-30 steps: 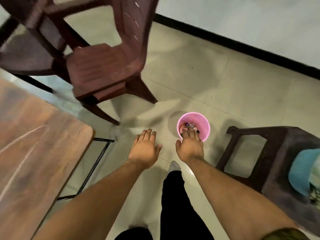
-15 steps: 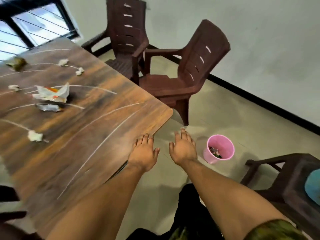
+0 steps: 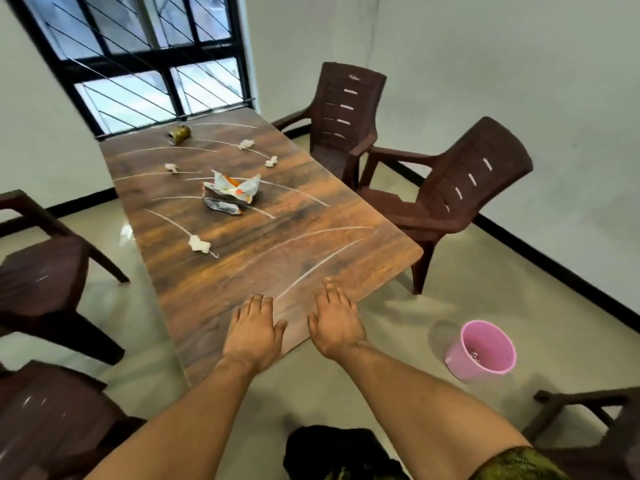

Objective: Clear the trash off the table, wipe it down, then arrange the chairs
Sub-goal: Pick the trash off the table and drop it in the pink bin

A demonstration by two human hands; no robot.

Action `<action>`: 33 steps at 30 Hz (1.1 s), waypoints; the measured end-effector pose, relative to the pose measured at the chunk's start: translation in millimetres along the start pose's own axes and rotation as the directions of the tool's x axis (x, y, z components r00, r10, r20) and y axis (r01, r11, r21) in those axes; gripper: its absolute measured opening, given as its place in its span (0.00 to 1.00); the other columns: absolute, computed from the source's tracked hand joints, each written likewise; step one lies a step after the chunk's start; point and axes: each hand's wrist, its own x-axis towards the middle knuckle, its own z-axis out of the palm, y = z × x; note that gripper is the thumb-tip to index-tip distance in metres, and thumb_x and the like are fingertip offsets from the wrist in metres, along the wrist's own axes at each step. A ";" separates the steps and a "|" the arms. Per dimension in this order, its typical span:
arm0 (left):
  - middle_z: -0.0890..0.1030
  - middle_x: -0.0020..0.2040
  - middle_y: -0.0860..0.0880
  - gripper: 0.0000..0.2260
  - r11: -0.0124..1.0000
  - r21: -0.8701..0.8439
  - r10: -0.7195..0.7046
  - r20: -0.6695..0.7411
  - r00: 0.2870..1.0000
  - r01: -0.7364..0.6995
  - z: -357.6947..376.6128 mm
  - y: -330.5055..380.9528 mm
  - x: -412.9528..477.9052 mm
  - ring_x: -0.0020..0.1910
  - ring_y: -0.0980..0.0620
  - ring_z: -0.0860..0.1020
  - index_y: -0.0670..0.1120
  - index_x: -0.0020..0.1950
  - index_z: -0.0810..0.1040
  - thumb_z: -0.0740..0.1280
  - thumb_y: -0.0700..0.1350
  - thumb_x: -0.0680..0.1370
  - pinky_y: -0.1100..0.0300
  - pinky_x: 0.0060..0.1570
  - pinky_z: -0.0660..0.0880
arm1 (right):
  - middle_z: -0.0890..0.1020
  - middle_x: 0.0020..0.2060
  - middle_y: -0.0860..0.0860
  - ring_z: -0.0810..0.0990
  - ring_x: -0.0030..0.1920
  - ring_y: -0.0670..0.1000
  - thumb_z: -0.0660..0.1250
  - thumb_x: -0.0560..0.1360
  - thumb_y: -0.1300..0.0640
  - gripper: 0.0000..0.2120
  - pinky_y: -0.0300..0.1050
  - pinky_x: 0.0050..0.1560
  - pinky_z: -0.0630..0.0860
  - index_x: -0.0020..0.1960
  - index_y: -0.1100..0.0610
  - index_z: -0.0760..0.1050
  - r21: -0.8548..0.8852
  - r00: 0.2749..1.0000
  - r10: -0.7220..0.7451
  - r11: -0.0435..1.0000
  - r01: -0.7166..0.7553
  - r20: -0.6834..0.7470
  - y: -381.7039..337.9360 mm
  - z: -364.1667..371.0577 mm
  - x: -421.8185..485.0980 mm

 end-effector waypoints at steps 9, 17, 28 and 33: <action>0.55 0.82 0.43 0.28 1.000 0.010 -0.019 0.077 0.997 0.018 -21.6 -99.0 35.8 0.81 0.45 0.53 0.45 0.81 0.54 0.51 0.57 0.84 0.48 0.80 0.47 | 0.53 0.81 0.55 0.55 0.79 0.55 0.55 0.82 0.46 0.29 0.53 0.76 0.56 0.80 0.52 0.55 0.078 1.000 -0.016 0.997 0.016 0.002 -86.5 37.7 76.4; 0.58 0.81 0.43 0.27 0.999 0.052 -0.006 0.137 0.991 -0.001 -49.0 -196.1 87.0 0.80 0.44 0.54 0.44 0.80 0.56 0.51 0.57 0.84 0.48 0.79 0.50 | 0.55 0.80 0.56 0.56 0.78 0.56 0.53 0.82 0.46 0.28 0.53 0.77 0.55 0.80 0.53 0.55 0.098 0.996 0.051 0.994 -0.057 0.069 -158.1 58.5 145.4; 0.63 0.77 0.41 0.27 0.991 0.030 0.127 0.150 0.980 -0.133 -77.1 -270.2 222.2 0.76 0.41 0.62 0.44 0.79 0.59 0.54 0.56 0.83 0.49 0.75 0.57 | 0.57 0.80 0.56 0.57 0.78 0.57 0.55 0.81 0.47 0.28 0.55 0.75 0.58 0.79 0.52 0.55 0.117 0.983 0.163 0.978 -0.172 0.087 -221.7 58.5 246.5; 0.66 0.75 0.40 0.27 0.978 -0.008 0.205 0.185 0.961 -0.207 -82.4 -292.3 304.2 0.72 0.40 0.66 0.44 0.77 0.61 0.60 0.54 0.82 0.47 0.72 0.63 | 0.59 0.78 0.56 0.62 0.75 0.59 0.59 0.80 0.50 0.29 0.53 0.73 0.63 0.79 0.50 0.55 0.188 0.954 0.238 0.944 -0.272 0.183 -257.0 69.6 294.3</action>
